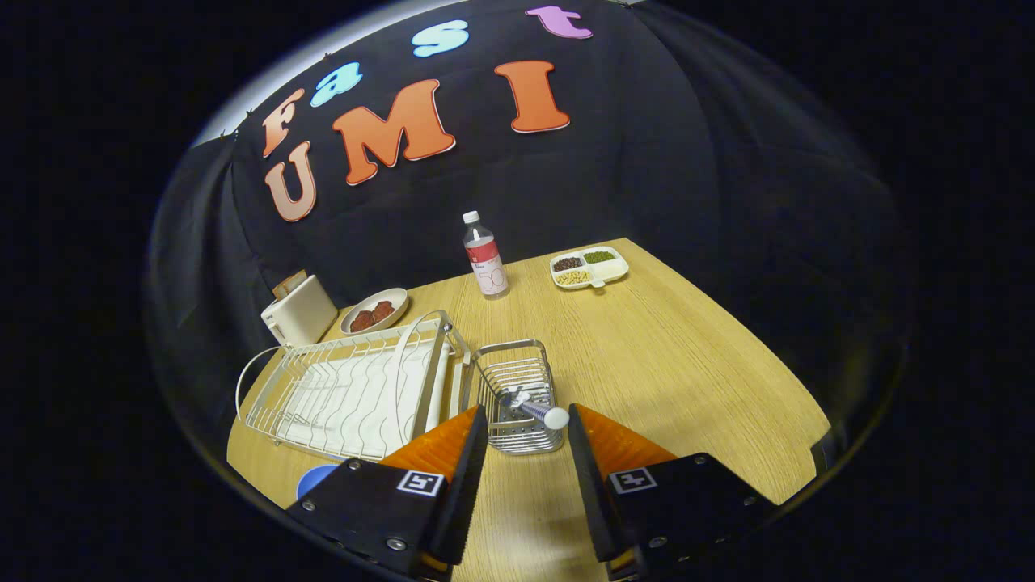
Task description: Take the plate from the dish rack, then take the spoon from the basket and place it into the plate.
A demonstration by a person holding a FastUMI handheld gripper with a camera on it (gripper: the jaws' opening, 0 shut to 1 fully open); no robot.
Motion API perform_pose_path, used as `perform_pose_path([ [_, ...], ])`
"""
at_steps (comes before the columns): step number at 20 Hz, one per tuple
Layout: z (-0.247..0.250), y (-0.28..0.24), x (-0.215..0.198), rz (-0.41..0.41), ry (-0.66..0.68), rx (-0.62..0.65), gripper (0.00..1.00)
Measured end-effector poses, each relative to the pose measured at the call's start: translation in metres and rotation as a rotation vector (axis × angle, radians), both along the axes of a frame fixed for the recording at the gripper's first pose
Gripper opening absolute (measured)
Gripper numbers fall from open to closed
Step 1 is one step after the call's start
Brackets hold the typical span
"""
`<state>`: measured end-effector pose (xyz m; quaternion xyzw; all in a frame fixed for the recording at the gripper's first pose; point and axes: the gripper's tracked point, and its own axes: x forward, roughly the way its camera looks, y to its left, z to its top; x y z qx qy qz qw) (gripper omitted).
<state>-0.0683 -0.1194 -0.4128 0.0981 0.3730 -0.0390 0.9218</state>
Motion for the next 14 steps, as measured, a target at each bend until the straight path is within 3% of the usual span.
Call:
perform_pose_path([
  [6,-0.015,0.005,0.006,0.032,0.012,-0.062,0.27],
  [8,-0.01,0.015,0.008,0.029,-0.007,-0.03,0.19],
  [14,0.015,0.015,0.023,-0.031,-0.007,0.017,0.09],
])
